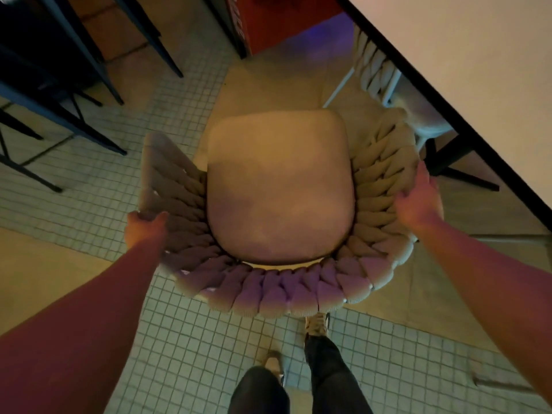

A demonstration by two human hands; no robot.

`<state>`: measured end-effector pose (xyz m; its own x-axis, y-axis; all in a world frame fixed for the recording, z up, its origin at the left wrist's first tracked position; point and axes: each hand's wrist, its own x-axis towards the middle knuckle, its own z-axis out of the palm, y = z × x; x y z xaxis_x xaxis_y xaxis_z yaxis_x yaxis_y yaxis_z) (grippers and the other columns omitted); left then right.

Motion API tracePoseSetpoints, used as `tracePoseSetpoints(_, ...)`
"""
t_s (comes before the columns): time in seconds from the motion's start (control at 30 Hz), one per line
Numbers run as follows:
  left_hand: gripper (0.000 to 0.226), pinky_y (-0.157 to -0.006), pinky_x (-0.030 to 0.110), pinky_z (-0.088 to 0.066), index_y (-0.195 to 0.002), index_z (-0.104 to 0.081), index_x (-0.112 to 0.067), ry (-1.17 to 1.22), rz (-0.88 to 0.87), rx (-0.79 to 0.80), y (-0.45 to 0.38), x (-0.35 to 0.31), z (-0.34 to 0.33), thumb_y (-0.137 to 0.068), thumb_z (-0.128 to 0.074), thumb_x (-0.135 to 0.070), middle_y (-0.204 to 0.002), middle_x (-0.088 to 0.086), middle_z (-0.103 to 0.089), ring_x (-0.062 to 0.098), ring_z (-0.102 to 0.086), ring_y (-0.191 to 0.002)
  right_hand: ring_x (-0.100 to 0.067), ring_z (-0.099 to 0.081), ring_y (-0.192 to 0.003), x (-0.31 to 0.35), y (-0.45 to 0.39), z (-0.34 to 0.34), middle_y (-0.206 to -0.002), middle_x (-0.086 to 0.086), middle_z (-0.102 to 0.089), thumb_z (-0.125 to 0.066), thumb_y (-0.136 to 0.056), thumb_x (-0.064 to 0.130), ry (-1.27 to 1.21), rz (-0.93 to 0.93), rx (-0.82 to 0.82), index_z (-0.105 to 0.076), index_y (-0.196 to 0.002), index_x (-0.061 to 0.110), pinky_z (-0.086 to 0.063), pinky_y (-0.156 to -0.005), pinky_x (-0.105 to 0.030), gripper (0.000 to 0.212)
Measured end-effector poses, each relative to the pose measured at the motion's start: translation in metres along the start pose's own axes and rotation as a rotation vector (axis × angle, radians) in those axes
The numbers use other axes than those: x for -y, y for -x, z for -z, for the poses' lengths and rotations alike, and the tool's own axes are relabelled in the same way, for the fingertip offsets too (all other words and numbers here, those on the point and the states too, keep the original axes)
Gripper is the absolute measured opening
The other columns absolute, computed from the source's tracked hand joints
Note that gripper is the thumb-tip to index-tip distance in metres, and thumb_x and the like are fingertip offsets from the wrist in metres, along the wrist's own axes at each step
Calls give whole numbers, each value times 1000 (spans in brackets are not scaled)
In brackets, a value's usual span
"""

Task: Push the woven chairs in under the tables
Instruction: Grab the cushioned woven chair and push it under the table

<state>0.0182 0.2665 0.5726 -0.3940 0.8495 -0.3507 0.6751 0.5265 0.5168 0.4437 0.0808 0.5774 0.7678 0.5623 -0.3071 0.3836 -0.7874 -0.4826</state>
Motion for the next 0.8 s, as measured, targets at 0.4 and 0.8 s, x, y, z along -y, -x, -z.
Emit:
tracePoseSetpoints(0.4,45,-76,53,-46,-128,-35,-14,-371,-226,19,-51,-21,-9,-90,-49,-30,-111,31,-61,50,-59,-100,-48,-54,-104,20,-50,0,-138,-22,-39,-52,-89,7,223,151,-19,-10,-154,26,-47,-76,-50,79)
tracePoseSetpoints(0.8,45,-70,52,-45,-127,-38,-11,-462,-415,58,-46,-25,-4,-90,-52,-31,-104,27,-65,49,-61,-92,-51,-54,-104,-8,-10,8,-139,-25,-41,-52,-89,5,223,-2,-41,-10,-154,26,-47,-77,-50,80)
